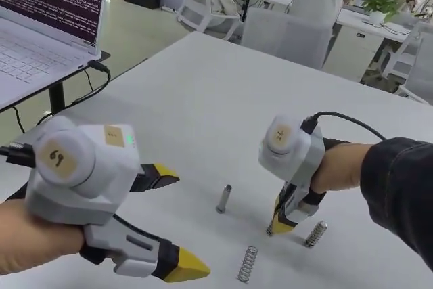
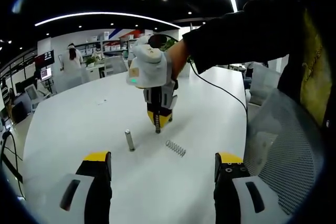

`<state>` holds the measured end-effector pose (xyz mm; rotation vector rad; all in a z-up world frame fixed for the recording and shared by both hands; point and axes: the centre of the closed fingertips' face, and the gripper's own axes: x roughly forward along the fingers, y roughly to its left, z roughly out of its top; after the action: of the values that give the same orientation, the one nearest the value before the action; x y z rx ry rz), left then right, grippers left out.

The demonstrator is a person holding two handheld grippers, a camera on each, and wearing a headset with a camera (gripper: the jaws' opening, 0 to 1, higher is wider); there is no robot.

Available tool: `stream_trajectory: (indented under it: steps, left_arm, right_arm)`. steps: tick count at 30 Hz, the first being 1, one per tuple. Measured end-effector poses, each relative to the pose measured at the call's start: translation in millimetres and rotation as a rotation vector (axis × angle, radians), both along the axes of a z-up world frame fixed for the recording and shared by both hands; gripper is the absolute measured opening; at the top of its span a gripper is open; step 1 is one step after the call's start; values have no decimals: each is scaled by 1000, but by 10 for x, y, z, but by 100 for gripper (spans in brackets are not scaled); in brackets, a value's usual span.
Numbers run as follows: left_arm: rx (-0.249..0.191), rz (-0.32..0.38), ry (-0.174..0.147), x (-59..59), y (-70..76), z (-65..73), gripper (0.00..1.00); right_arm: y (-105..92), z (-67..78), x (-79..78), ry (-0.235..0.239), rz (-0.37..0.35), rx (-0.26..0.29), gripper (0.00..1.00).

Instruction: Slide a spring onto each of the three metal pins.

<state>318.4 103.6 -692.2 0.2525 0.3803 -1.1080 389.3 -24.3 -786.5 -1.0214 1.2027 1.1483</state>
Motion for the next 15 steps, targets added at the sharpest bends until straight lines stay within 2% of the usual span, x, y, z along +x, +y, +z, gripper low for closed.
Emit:
stream_trajectory:
  steps: [15]
  left_arm:
    - [0, -6, 3, -17, -11, -5, 77]
  right_arm:
    - [-12, 29, 20, -13, -11, 18, 18]
